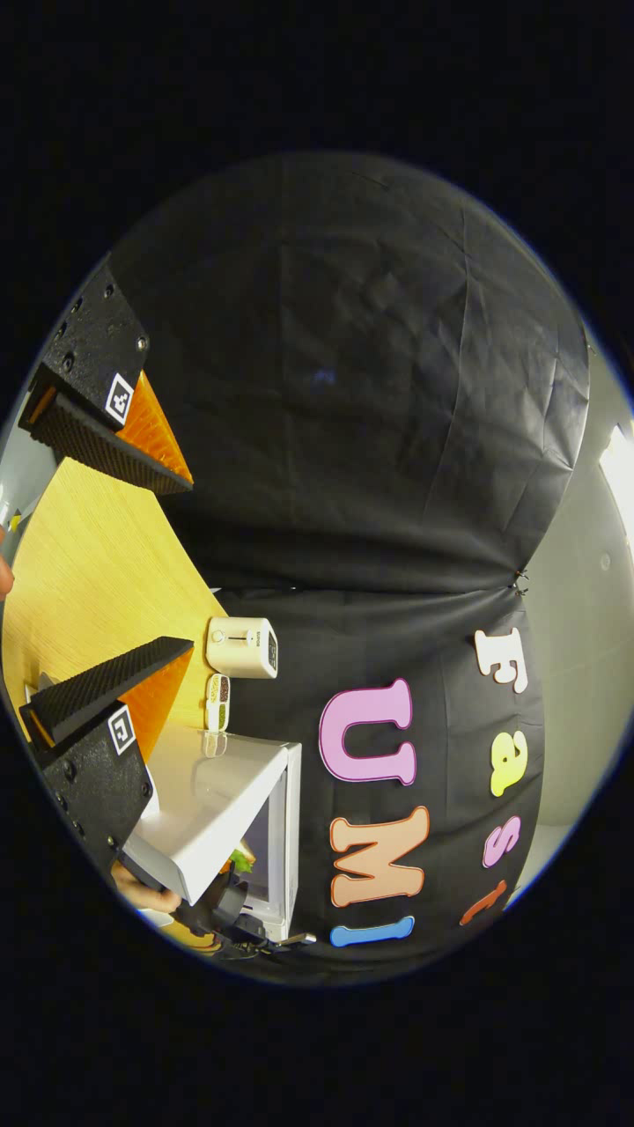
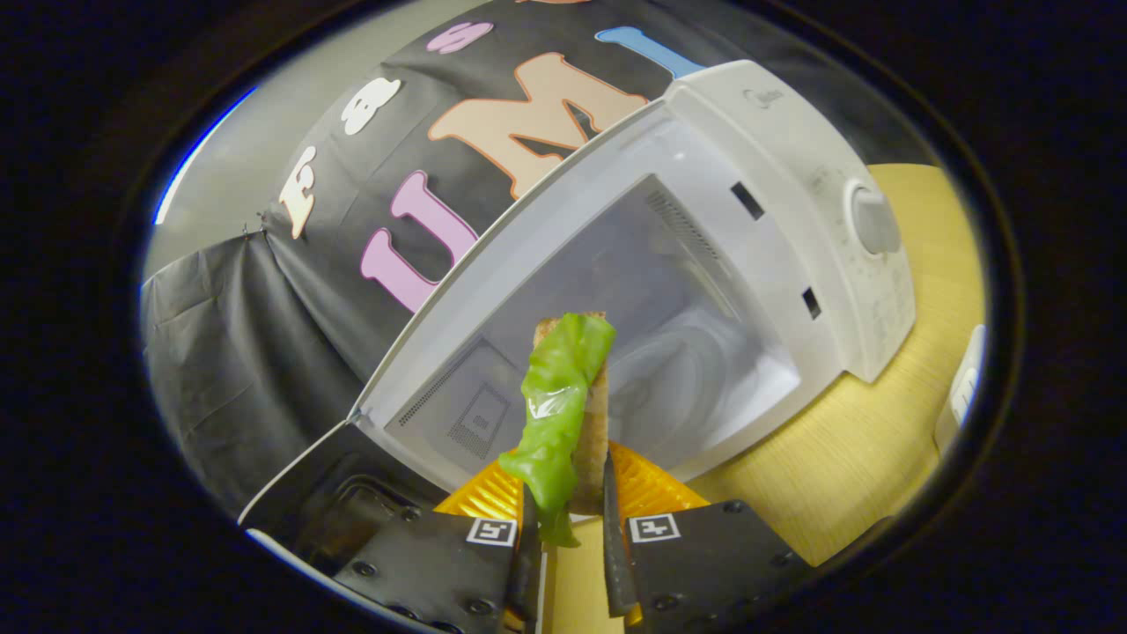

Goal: Open the microwave oven with the left hand, put the food in, and close the microwave oven.

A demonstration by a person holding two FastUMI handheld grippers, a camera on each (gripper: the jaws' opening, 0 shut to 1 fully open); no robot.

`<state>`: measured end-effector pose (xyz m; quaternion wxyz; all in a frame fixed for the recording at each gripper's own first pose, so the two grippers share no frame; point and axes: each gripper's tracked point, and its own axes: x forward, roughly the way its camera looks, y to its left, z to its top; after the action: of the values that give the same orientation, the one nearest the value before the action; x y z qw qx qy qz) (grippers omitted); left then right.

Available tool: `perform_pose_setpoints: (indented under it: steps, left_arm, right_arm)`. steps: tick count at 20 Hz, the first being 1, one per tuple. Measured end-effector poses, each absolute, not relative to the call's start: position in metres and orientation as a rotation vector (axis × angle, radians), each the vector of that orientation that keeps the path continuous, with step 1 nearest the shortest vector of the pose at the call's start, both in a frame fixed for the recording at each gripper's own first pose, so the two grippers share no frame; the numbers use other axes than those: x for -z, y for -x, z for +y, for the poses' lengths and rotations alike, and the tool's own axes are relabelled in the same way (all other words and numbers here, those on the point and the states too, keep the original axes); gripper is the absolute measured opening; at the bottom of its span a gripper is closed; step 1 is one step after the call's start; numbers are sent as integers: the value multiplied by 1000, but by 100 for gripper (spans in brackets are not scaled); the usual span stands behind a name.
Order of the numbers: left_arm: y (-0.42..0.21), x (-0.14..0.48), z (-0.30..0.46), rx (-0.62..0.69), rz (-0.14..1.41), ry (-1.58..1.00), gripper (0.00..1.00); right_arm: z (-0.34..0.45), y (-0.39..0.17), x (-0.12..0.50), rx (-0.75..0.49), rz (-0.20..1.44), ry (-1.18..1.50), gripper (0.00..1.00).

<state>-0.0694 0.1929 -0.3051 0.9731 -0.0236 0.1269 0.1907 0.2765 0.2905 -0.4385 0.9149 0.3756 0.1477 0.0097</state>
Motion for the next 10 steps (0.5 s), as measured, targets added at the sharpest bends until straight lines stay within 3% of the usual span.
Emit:
perform_pose_setpoints:
  steps: [1,10]
  left_arm:
    - [69,305,193,-384,257,48,99]
    - [67,313,197,-385,275,40,99]
  right_arm:
    - [294,-281,439,-27,307,-771,32]
    - [289,-318,463,15,312,-670,31]
